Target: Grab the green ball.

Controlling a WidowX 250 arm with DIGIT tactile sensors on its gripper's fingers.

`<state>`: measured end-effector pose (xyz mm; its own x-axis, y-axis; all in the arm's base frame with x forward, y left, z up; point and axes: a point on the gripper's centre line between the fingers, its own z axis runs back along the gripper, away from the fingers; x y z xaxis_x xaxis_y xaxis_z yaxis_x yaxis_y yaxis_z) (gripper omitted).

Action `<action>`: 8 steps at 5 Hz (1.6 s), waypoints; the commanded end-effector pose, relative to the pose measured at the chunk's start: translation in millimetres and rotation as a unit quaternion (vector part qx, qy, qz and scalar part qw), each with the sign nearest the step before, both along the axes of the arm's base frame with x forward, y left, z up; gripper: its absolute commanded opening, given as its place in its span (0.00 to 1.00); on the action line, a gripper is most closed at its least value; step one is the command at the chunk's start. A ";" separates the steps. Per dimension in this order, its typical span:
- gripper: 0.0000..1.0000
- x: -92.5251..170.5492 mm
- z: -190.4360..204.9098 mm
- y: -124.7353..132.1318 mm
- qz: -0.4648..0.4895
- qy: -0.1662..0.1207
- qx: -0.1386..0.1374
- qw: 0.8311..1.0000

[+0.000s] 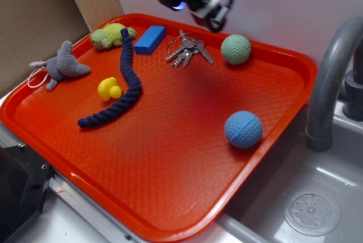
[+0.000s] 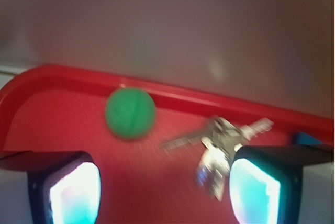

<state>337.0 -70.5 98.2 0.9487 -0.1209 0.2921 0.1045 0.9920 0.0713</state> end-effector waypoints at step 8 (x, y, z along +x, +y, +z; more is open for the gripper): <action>0.00 -107.0 122.8 43.0 0.037 0.016 -0.052 0.998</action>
<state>224.5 -24.2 205.5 0.9763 -0.0274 0.2145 0.0352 0.9988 -0.0328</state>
